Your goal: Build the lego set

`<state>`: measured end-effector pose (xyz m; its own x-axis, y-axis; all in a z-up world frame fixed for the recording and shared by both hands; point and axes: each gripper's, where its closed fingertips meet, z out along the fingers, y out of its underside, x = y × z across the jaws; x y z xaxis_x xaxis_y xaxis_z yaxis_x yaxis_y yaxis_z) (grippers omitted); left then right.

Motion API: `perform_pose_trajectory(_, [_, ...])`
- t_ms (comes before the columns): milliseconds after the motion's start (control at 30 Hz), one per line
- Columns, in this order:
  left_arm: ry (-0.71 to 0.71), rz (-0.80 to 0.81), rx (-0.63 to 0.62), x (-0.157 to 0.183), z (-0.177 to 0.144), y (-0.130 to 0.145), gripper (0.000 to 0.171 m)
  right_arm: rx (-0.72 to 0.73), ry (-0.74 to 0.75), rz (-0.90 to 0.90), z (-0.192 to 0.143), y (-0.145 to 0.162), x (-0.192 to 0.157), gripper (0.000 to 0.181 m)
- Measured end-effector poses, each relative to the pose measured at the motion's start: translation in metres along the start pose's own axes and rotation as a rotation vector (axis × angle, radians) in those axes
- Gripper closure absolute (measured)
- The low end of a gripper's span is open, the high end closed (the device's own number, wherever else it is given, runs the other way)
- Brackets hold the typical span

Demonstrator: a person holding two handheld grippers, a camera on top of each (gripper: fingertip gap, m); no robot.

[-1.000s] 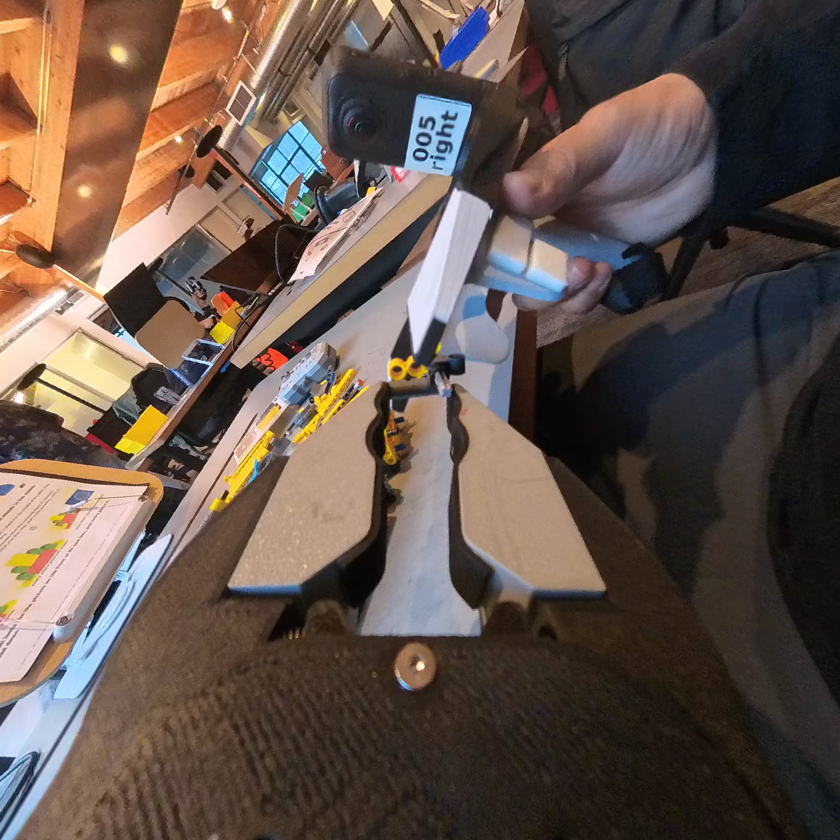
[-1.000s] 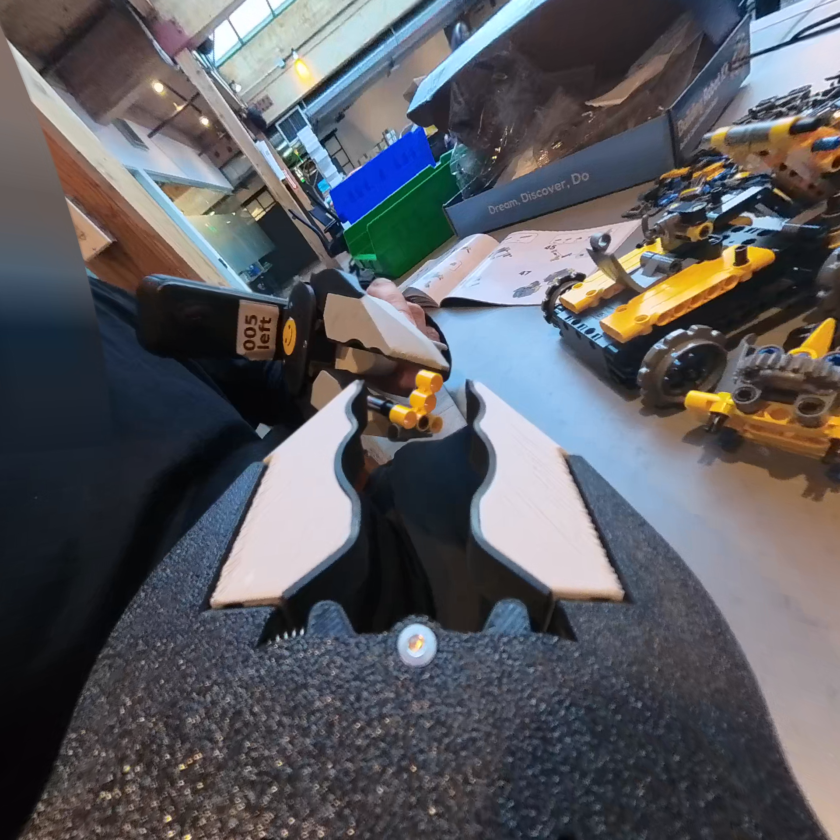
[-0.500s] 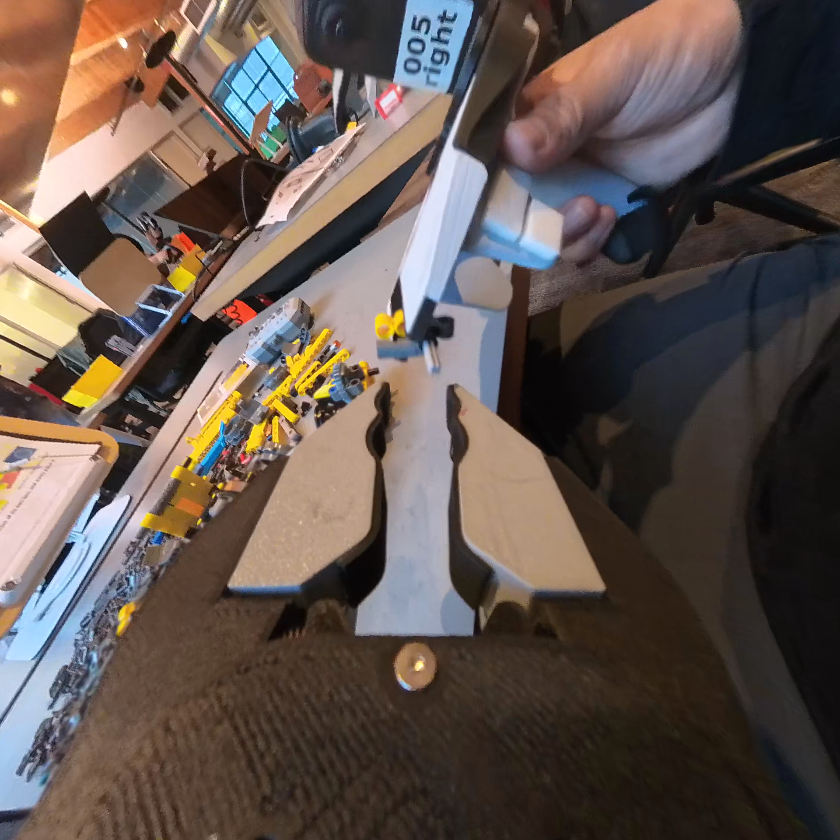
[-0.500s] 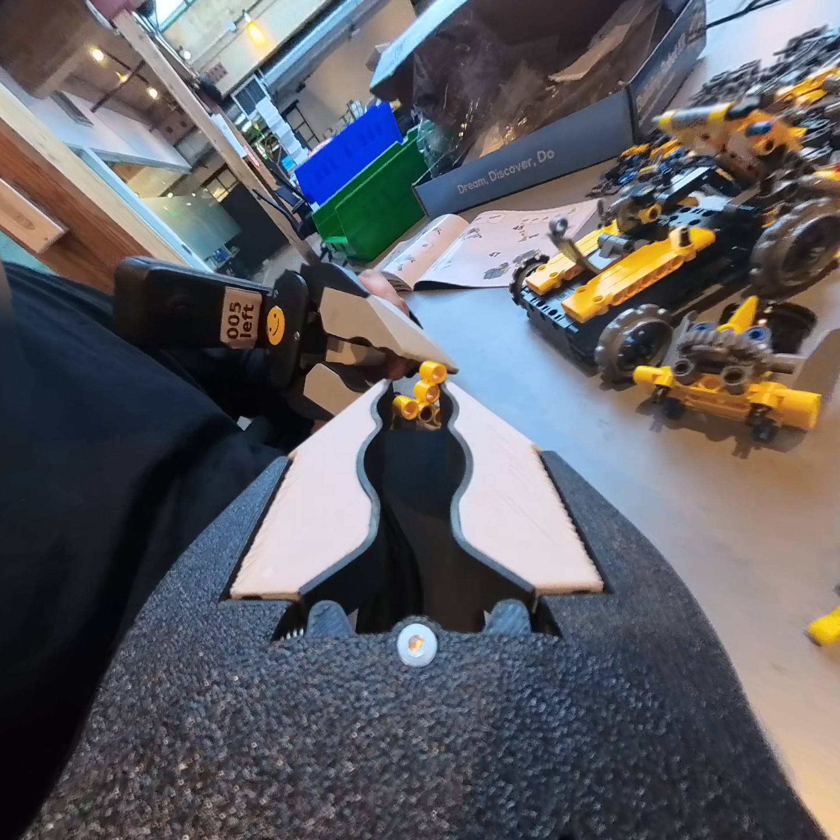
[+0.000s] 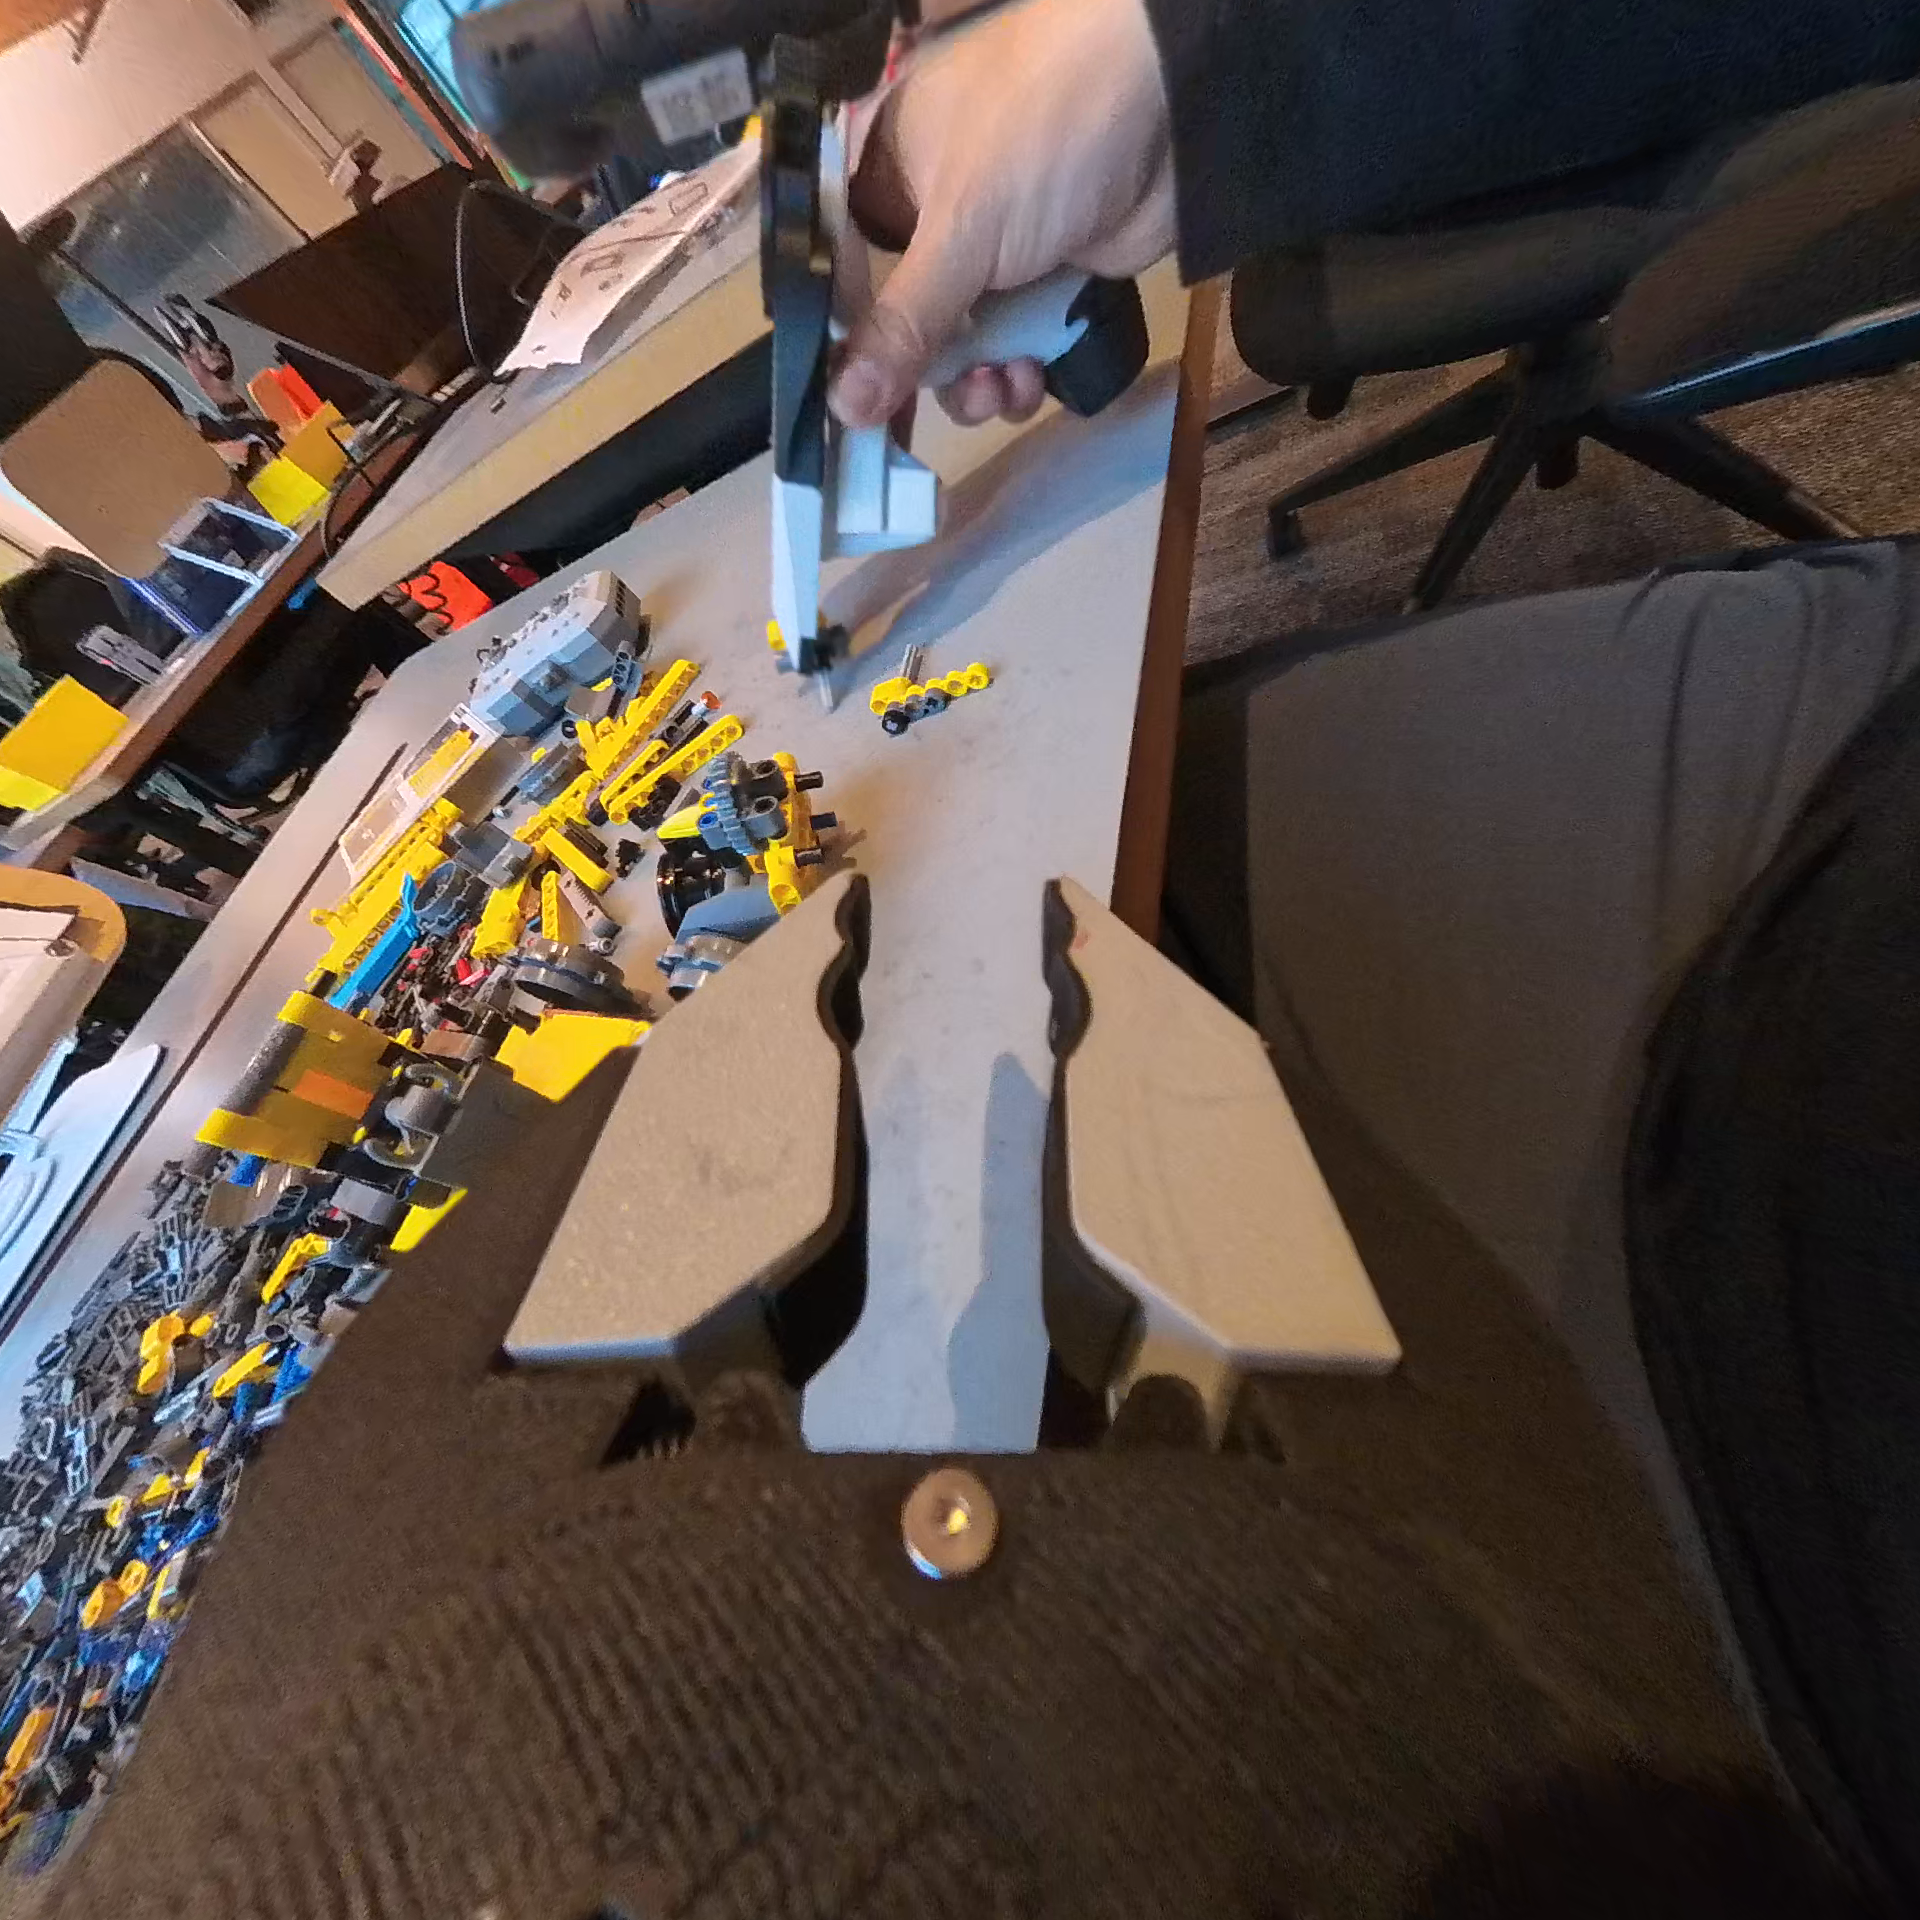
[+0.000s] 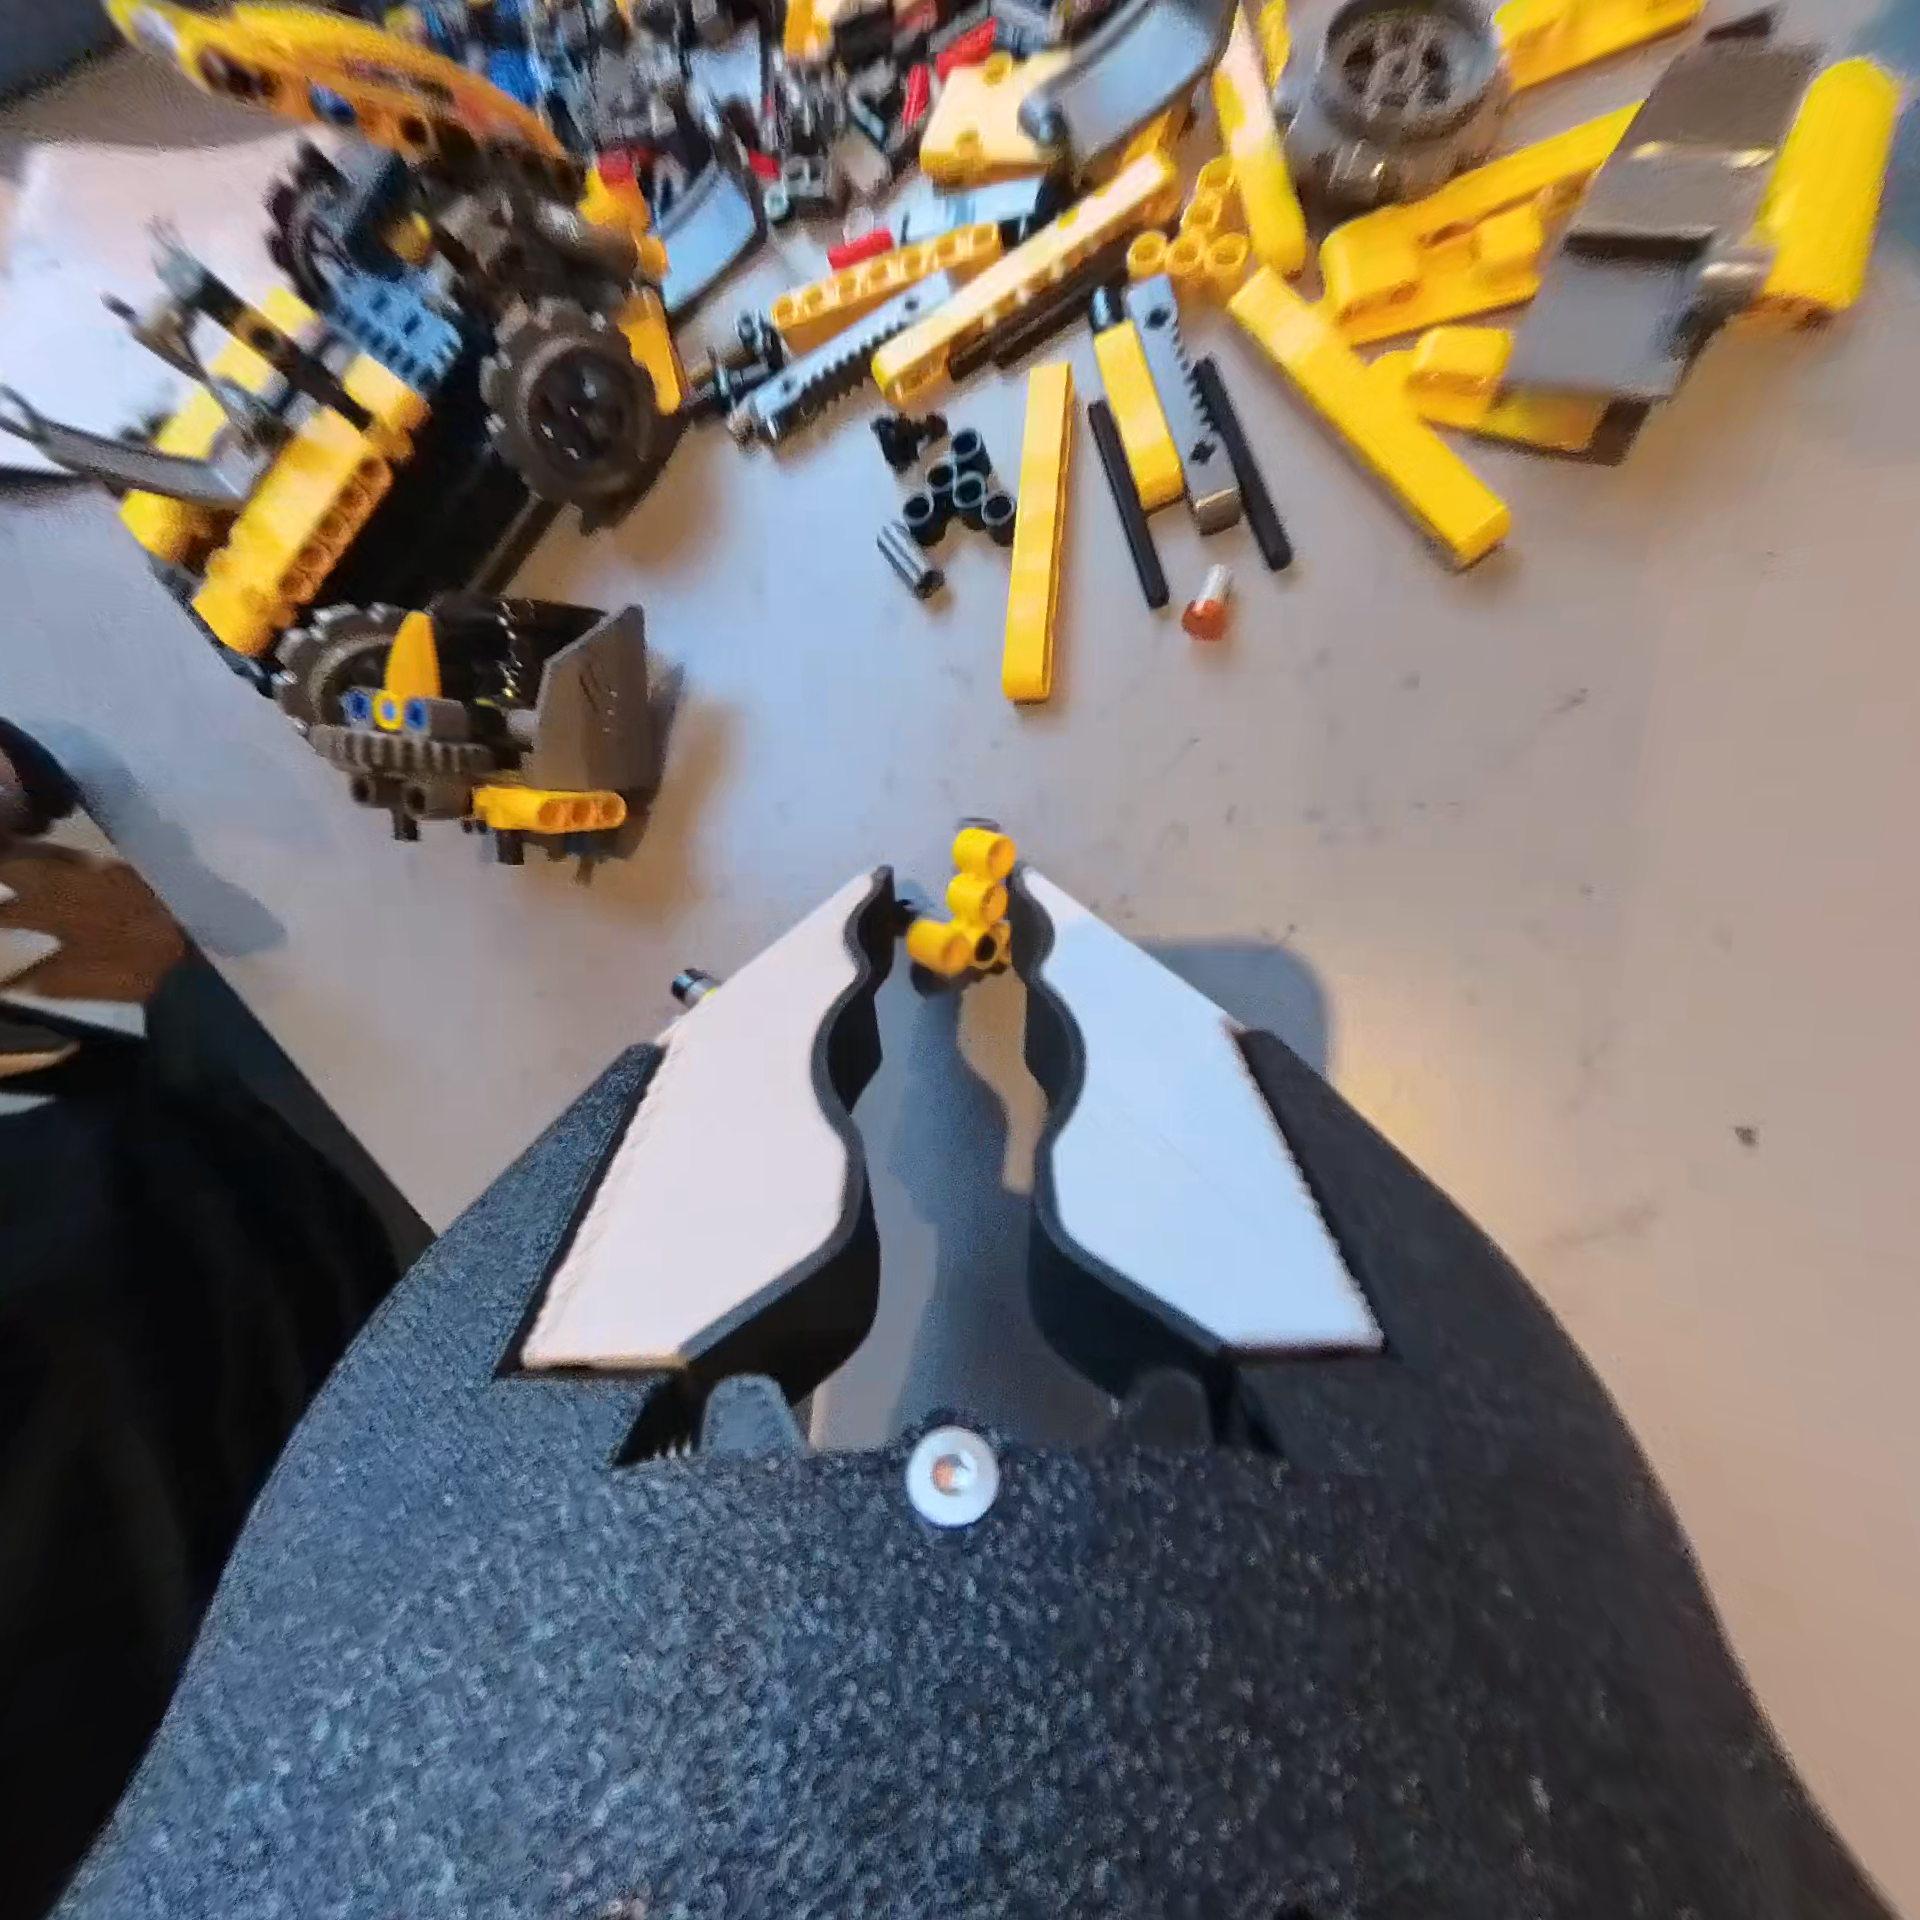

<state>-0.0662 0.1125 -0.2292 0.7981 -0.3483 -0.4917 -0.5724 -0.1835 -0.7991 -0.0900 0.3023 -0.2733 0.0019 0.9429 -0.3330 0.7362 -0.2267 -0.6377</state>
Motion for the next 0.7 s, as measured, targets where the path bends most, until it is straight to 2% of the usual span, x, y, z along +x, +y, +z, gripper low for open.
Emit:
perform_pose_trajectory(100, [0.007, -0.016, 0.001, -0.001, 0.0, 0.001, 0.137, -0.008, -0.007, -0.027, 0.004, 0.001, -0.003, 0.154])
perform_pose_trajectory(200, [0.017, -0.028, 0.0, -0.001, 0.0, 0.001, 0.136, 0.015, 0.054, -0.069, -0.001, 0.0, 0.001, 0.147])
perform_pose_trajectory(333, [0.008, -0.084, -0.039, -0.004, -0.01, 0.008, 0.128, 0.146, 0.096, -0.116, -0.019, -0.012, -0.004, 0.143])
perform_pose_trajectory(433, [0.008, -0.228, -0.086, -0.004, -0.035, 0.023, 0.115, 0.306, 0.095, -0.196, -0.038, -0.025, -0.016, 0.142])
perform_pose_trajectory(500, [-0.017, -0.33, -0.076, -0.005, -0.058, 0.036, 0.115, 0.37, 0.112, -0.254, -0.046, -0.03, -0.023, 0.143])
perform_pose_trajectory(700, [-0.193, -0.505, 0.036, -0.042, -0.124, 0.061, 0.109, 0.405, 0.101, -0.288, -0.032, -0.057, -0.037, 0.142])
